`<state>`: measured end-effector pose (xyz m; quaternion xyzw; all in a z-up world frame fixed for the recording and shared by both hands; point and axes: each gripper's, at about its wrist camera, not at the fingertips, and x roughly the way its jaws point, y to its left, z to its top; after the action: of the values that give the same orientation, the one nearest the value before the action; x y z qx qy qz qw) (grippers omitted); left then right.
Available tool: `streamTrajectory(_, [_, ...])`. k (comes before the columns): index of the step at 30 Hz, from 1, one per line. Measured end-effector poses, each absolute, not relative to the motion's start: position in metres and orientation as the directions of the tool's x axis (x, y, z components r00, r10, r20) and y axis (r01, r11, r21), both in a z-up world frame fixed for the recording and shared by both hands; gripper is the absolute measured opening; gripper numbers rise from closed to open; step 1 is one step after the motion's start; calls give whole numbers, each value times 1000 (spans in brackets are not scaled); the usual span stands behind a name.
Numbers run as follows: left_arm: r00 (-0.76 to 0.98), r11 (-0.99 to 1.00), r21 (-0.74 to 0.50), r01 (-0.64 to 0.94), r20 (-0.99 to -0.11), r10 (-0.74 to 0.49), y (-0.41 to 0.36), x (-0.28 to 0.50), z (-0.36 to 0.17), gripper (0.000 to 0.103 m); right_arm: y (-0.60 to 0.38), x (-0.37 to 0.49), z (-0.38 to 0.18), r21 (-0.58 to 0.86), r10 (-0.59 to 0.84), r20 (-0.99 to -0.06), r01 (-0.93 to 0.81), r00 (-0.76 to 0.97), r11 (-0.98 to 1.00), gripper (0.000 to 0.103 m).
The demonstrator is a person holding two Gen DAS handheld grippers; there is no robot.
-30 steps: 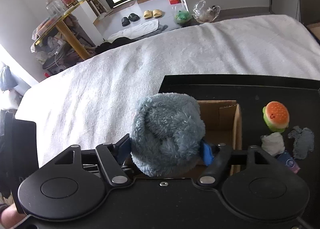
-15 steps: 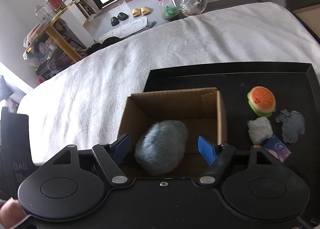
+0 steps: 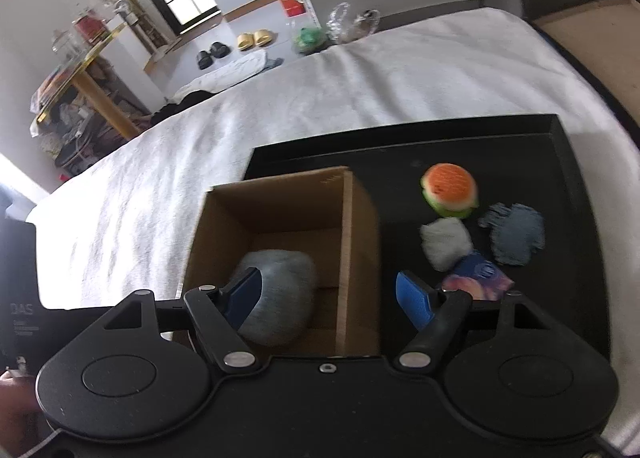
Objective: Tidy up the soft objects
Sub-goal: 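Move the right gripper to the black-rimmed white item and grasp it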
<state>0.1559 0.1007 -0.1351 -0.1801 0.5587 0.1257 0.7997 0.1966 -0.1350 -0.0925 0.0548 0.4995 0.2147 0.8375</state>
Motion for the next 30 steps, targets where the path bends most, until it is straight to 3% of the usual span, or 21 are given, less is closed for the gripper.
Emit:
streamTrajectory(15, [316,907,-65,-416,-946,77,79,147,-129,72,-198,196,-118,307,353,-846,-176,400,935,73])
streamTrajectory(22, [292,909,-27,-417,-950,106,71,147,-127,73,-231,204,-149,389,384,-860,-54,336,920,59])
streamTrajectory(30, [276,908,14,-420,-951,142,63,148,-123,73,-260,216,-170,456,418,-854,59,311,888,58])
